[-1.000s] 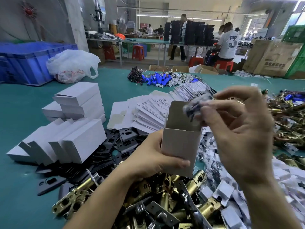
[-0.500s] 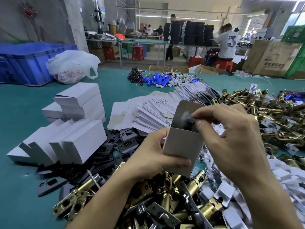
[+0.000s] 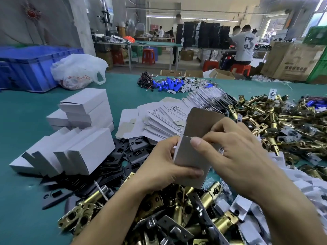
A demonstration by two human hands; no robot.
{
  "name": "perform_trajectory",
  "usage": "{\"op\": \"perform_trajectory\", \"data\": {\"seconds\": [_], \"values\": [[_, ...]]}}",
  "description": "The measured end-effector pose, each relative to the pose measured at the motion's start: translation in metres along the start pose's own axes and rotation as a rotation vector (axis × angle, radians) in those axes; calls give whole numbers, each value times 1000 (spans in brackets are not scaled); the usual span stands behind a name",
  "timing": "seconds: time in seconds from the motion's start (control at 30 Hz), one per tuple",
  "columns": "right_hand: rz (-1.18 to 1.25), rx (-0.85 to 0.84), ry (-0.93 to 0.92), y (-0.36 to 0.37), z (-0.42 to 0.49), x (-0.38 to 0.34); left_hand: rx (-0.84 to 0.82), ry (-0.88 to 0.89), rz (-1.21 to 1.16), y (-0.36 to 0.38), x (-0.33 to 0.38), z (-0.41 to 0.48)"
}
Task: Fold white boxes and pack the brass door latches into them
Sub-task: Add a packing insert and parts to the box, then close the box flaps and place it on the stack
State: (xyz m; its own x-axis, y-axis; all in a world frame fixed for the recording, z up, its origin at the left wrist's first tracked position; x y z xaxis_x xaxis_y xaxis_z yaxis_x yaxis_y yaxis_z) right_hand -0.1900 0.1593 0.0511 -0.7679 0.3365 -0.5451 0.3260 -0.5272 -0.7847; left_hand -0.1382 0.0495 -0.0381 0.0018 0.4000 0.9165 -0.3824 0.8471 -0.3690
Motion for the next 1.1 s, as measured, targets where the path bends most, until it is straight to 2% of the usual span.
{"op": "perform_trajectory", "data": {"seconds": [0.27, 0.33, 0.4, 0.5, 0.57, 0.67, 0.87, 1.1], "values": [[100, -46, -57, 6, 0, -1, 6, 53, 13, 2, 4, 0], [179, 38, -101, -3, 2, 0, 20, 72, -38, 2, 8, 0], [314, 199, -147, -21, 0, 3, 22, 91, -108, 3, 12, 0], [501, 394, -144, -38, -4, 15, 33, 133, -170, 2, 20, -1], [580, 445, -107, -38, -3, 24, 45, 178, -186, 1, 25, -3], [691, 395, -74, -27, 2, 32, 87, 234, -172, -5, 31, -5], [865, 218, -127, -6, 9, 27, 183, 267, -147, -19, 34, -7], [890, 158, -119, -3, 10, 28, 137, 259, -142, -14, 31, -5]]}}
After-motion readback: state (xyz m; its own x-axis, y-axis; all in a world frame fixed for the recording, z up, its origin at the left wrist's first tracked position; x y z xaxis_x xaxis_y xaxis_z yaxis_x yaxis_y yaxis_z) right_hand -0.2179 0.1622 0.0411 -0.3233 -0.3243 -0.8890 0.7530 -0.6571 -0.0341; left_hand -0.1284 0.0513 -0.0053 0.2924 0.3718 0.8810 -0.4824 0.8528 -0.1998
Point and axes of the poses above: each hand's wrist, its own z-axis towards the middle knuckle, its own y-axis out of the palm, x = y × z, the point moved 10 cm from there along z, towards the middle knuckle, and after that the axes turned 13 degrees about z, right-handed, at the moved point
